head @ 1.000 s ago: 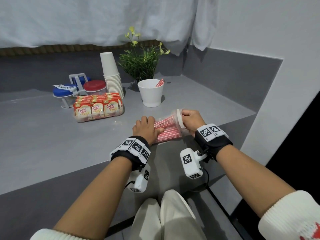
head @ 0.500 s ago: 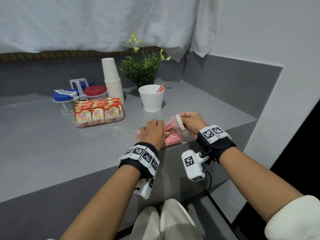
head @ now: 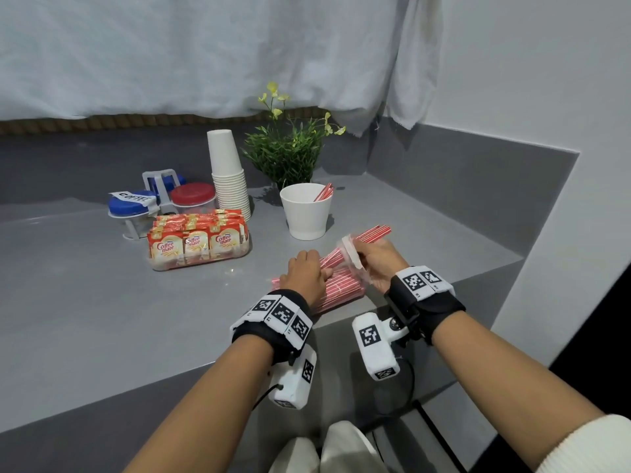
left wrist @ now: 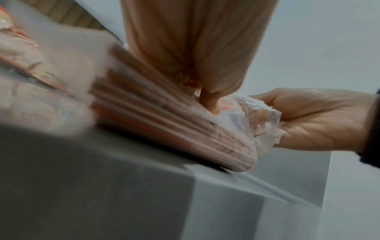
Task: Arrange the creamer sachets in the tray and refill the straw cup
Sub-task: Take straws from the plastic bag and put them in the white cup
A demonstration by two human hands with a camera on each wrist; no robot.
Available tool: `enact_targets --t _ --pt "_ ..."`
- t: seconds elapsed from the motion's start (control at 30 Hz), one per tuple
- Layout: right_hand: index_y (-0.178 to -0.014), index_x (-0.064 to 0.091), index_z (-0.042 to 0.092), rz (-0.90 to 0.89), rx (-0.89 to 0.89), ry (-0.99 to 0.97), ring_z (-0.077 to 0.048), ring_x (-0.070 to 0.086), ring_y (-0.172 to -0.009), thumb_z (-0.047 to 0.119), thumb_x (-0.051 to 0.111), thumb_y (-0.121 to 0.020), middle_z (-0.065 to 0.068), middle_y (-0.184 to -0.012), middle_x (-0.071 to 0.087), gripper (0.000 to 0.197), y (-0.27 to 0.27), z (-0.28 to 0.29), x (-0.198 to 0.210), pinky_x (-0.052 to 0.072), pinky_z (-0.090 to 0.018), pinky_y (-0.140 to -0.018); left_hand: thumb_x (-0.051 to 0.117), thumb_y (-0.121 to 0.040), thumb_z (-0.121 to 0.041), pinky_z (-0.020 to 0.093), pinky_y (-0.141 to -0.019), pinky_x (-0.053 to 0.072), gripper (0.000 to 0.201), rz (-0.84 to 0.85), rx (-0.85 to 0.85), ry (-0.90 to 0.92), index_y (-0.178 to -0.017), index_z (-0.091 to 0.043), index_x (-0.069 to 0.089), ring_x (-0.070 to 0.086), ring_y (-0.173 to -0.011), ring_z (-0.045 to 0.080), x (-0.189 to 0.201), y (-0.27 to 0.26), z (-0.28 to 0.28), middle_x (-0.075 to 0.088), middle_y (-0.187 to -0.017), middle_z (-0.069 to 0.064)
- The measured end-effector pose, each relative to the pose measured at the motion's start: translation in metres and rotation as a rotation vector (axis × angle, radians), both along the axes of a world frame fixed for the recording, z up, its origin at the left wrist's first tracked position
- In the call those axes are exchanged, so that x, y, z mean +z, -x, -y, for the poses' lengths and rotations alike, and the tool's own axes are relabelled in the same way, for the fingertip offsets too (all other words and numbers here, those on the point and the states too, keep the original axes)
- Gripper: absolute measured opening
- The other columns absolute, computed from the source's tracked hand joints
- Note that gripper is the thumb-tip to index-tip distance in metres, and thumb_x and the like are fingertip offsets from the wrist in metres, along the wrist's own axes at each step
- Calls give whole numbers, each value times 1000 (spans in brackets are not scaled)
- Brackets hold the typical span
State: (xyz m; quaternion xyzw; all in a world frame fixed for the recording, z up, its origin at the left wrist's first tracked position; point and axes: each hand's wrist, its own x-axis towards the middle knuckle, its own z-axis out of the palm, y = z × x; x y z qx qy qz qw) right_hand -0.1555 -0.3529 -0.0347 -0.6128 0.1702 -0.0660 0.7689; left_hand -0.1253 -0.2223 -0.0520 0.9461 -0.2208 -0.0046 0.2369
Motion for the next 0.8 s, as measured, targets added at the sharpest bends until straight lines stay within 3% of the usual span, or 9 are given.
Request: enact_targets --t 0.07,0.13,0.23,0.3,0.4,0.47,0.5,0.63,0.8 --pt "-84 60 -7 44 -65 48 -18 55 -48 14 56 -91 -16 -67 56 23 -7 7 3 51 -27 -49 41 -97 -23 41 -96 40 26 -23 -10 13 -115 -5 43 44 -112 28 0 -4 -2 47 -121 14" --pt "-74 56 3 100 -121 82 -9 42 -38 12 55 -91 -8 -59 48 19 -13 16 6 40 -18 -39 41 -98 -22 41 -96 40 26 -50 -23 -10 -117 -6 42 45 -112 28 0 -9 -3 47 -121 14" --pt "-75 52 10 141 -126 29 -7 37 -36 12 57 -89 -3 -56 47 16 -15 21 3 33 -15 -35 41 -97 -20 42 -98 40 26 -84 -46 -46 -119 -6 42 46 -113 29 2 -13 2 48 -121 15" --pt "-76 52 10 112 -44 -39 -9 40 -37 16 59 -89 -3 -53 46 15 -14 13 0 39 -18 -37 41 -97 -18 42 -98 40 26 -87 -61 -68 -119 -5 42 46 -113 31 4 -13 6 48 -121 17" --pt "-79 56 9 52 -25 94 -28 62 -64 23 60 -88 -12 -70 58 18 -20 -2 -9 56 -40 -67 40 -97 -17 42 -97 39 26 -103 -77 -90 -120 -5 41 45 -114 32 5 -12 7 47 -122 17" --pt "-76 56 13 79 -105 217 -36 64 -84 25 57 -89 -12 -79 60 18 -27 -6 -13 53 -49 -85 43 -96 -18 41 -99 38 29 -105 -74 -83 -123 -8 40 42 -117 30 6 -10 5 43 -126 16" --pt "-76 56 14 96 -142 284 -34 63 -85 26 55 -90 -10 -79 60 18 -30 -6 -14 52 -48 -87 46 -95 -19 42 -102 37 34 -84 -65 -75 -126 -10 38 39 -121 29 7 -9 3 40 -130 14" --pt "-90 57 5 160 -233 416 -13 51 -65 24 49 -94 1 -70 52 21 -35 8 -15 42 -29 -68 58 -88 -20 42 -101 33 42 64 -44 -100 -124 -23 35 32 -122 26 19 -4 -8 34 -130 8" --pt "-74 49 14 220 -269 397 -16 51 -61 29 41 -97 -2 -64 53 29 -33 16 2 44 -29 -65 62 -86 -31 36 -98 38 37 -175 -151 -243 -119 -21 48 44 -117 26 30 -3 -19 46 -126 8"
